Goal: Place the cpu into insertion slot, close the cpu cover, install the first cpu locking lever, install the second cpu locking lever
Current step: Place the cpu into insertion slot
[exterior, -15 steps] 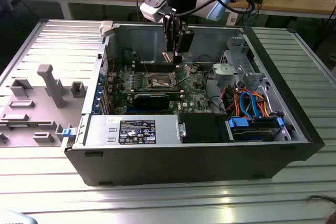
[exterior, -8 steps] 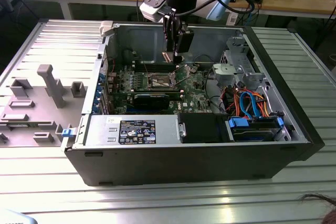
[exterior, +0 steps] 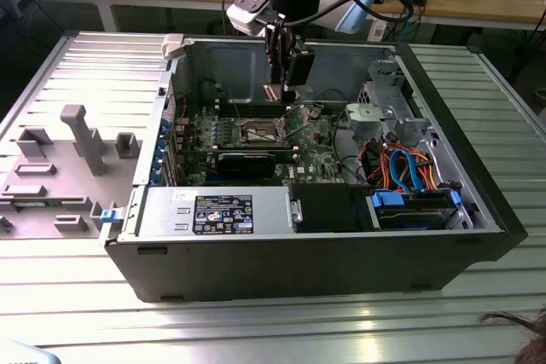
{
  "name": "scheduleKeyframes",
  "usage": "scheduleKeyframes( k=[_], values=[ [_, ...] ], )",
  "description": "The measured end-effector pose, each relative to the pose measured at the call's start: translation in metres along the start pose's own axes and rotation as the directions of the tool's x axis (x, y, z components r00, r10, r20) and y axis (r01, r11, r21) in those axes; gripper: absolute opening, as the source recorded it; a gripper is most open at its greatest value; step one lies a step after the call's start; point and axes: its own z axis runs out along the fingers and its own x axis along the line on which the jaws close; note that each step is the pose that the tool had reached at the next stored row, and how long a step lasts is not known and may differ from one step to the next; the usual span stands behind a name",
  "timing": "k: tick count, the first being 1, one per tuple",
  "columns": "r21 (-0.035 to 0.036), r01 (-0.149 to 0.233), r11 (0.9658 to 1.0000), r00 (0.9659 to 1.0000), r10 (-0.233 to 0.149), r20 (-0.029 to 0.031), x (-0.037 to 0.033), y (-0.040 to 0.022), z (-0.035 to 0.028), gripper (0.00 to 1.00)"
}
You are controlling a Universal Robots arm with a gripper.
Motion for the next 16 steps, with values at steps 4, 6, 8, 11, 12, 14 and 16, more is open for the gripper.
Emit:
scheduleKeyframes(
  k=[4, 6, 8, 11, 12, 14, 16],
  values=[
    [0.0003, -0.003, 1.0, 1.0, 0.003, -0.0001, 0.0, 0.0, 0.0001, 0.55],
    [0.0005, -0.004, 1.0, 1.0, 0.004, -0.0001, 0.0, 0.0, 0.0001, 0.55],
    [0.0006, -0.005, 1.0, 1.0, 0.005, -0.0002, 0.0, 0.0, 0.0001, 0.55],
    [0.0008, -0.008, 1.0, 1.0, 0.008, -0.0003, 0.0, 0.0, 0.0002, 0.55],
    [0.0009, -0.008, 1.0, 1.0, 0.008, -0.0003, 0.0, 0.0, 0.0002, 0.55],
    [0.001, -0.01, 1.0, 1.0, 0.01, -0.0003, 0.0, 0.0, 0.0003, 0.55],
    [0.0012, -0.011, 0.9999, 0.9999, 0.011, -0.0004, 0.0, 0.0, 0.0004, 0.55]
  ],
)
